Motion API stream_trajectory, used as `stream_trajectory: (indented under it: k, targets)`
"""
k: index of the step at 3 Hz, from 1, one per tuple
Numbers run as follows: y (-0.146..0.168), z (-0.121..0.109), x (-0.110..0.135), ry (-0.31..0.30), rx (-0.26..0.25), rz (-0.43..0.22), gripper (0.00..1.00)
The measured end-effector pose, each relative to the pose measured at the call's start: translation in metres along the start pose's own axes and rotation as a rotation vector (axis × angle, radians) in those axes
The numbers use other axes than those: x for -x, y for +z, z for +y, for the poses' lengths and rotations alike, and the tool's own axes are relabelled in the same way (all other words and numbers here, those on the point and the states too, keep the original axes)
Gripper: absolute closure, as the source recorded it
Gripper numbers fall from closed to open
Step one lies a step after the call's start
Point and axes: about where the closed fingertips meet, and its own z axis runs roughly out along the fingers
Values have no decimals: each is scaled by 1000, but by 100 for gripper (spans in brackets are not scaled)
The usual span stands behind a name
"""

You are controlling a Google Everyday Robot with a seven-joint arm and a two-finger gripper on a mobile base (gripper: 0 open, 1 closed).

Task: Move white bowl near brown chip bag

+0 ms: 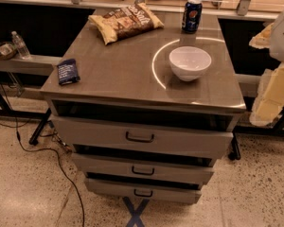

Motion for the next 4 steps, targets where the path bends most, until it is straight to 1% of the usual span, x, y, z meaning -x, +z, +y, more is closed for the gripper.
stream_trajectory:
  k: [1,2,3,4]
  targets:
    - [0,0,0,-1,-1,-1,0]
    - [31,-28,21,-42,-10,-31,0]
    - [79,-69,52,-95,-34,-48,0]
    - [130,-116,87,-132,-55,-73,0]
